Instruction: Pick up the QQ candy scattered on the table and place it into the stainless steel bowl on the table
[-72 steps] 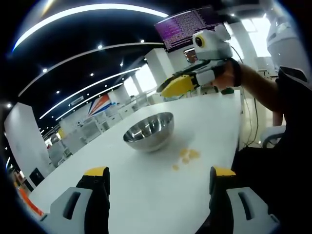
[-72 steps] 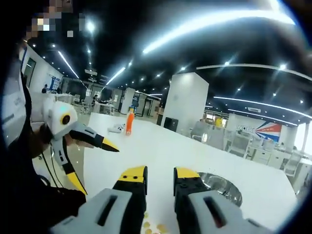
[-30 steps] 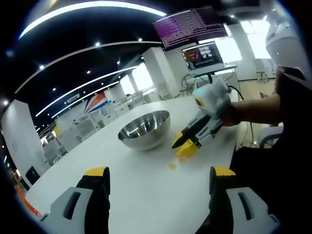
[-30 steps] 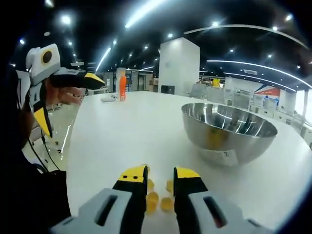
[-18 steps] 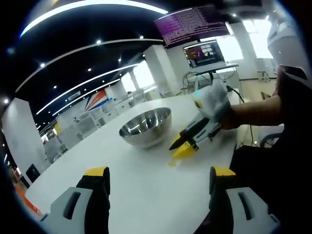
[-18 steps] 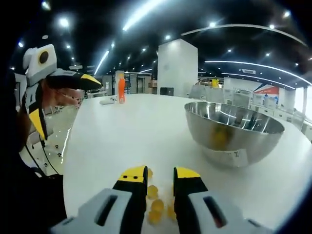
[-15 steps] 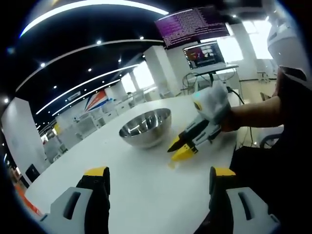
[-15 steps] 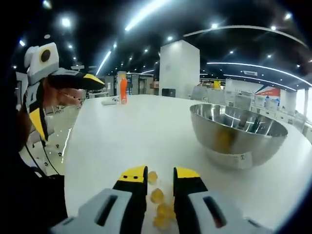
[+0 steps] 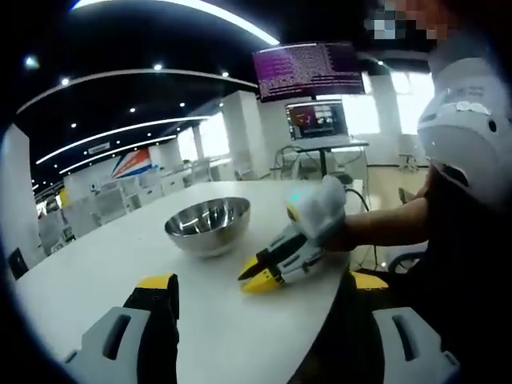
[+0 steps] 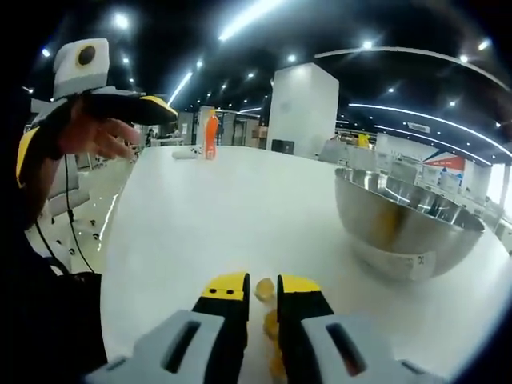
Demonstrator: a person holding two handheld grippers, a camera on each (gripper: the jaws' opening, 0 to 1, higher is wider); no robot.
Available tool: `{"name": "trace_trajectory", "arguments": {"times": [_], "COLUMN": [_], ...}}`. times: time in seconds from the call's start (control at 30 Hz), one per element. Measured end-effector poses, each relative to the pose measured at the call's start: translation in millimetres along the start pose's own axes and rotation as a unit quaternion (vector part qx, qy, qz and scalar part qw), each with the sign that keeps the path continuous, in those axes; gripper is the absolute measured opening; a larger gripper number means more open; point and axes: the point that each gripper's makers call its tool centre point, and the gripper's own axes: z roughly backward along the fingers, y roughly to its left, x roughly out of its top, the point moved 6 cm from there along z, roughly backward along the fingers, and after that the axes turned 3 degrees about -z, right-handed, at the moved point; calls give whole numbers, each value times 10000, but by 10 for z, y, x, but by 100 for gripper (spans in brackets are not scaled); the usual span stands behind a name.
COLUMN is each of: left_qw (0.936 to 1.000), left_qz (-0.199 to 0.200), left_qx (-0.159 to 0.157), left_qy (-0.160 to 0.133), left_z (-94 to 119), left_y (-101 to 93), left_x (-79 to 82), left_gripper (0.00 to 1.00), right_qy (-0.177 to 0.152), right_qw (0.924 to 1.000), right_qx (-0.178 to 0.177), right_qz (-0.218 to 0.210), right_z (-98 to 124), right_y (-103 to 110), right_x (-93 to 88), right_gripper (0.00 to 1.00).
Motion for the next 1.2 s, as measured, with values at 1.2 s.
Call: {"name": "trace_trajectory", "arguments": {"times": [1.2], "left_qw": [9980], "left_qz": [11], "left_qx": [-622], "left_qy": [80], "left_z": [14], "left_y": [151], "left_x": [-56], "left_gripper": [87], "right_qy": [26], "right_qw": [10000], "right_qx": [60], "right_qz": [-28], "right_z": [-17], "right_y": [-34], "right_x": [-15], "right_gripper": [3]}}
